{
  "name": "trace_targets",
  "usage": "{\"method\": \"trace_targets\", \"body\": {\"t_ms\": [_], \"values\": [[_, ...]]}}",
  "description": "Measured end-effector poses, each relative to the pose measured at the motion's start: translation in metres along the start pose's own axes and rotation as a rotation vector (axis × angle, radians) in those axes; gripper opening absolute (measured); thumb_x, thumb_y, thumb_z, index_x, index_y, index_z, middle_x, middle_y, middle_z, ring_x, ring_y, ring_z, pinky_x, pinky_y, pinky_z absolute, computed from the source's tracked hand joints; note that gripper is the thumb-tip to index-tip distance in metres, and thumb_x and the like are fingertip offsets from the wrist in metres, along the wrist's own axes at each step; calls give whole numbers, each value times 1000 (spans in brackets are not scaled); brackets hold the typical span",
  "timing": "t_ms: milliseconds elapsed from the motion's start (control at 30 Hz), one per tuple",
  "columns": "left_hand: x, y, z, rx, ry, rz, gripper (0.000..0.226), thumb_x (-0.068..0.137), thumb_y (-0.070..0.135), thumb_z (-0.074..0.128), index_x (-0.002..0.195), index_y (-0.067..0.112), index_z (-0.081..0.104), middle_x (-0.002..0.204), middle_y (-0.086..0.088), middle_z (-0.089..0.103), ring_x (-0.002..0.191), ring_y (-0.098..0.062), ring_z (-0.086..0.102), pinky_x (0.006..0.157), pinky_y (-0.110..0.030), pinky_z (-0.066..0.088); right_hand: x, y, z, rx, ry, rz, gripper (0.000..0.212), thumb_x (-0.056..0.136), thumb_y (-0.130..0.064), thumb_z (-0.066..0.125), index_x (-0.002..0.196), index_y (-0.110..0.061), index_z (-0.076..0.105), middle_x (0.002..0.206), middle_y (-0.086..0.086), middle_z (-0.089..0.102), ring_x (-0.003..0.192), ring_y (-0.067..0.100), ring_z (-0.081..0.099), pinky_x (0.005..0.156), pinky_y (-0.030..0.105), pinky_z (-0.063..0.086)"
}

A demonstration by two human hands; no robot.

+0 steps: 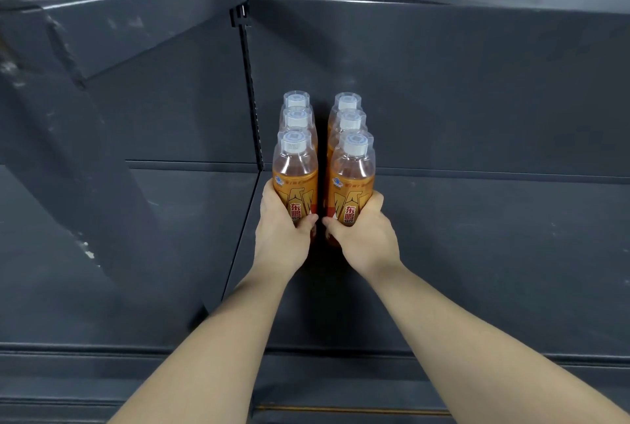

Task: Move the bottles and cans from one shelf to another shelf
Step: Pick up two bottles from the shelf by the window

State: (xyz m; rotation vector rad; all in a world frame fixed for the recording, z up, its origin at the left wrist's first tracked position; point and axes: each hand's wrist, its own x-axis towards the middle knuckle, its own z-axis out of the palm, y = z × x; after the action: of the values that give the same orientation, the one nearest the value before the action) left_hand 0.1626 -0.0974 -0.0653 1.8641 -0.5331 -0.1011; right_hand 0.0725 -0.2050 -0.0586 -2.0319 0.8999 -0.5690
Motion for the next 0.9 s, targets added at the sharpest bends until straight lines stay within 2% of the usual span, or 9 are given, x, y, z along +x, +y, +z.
{"method": "trace_targets", "body": {"t_ms": [167,400,567,667,800,900], "values": [[1,-4,1,-18,-13,-4,75,88,14,73,145,32,27,127,14,48,116,-8,49,101,-33,42,0,-1,2,-26,14,2,68,84,-43,76,131,-21,32,116,-4,57,97,14,58,85,33,56],[0,-3,3,-53,-24,-19,79,88,11,72,148,31,24,129,16,44,119,-5,45,106,-35,41,-3,-2,2,-18,16,8,72,83,-42,78,133,-20,32,119,-2,57,105,18,61,86,34,55],[-1,0,1,-63,-36,-16,82,87,9,73,149,29,23,129,16,44,119,-4,45,104,-31,41,-1,-2,0,21,-20,32,74,79,-42,81,130,-23,31,119,-3,56,106,17,60,87,36,55],[-1,3,1,-72,-34,-32,84,85,9,74,149,28,23,132,13,44,119,-4,45,104,-33,42,-1,-1,-2,35,-57,42,86,77,-39,84,139,-22,28,126,-1,53,113,18,58,93,39,54],[-7,7,-3,-28,-26,-51,93,82,18,79,151,26,18,145,2,41,131,-16,45,109,-42,42,-7,-3,-8,20,-80,55,107,72,-43,85,151,-19,17,139,3,49,125,23,53,102,48,50],[-14,14,-8,-15,-22,-60,91,84,20,78,152,23,18,146,-2,39,134,-19,43,110,-41,40,-12,-6,-12,-5,-79,57,108,73,-44,85,153,-18,17,142,5,48,130,25,51,104,49,48]]}}
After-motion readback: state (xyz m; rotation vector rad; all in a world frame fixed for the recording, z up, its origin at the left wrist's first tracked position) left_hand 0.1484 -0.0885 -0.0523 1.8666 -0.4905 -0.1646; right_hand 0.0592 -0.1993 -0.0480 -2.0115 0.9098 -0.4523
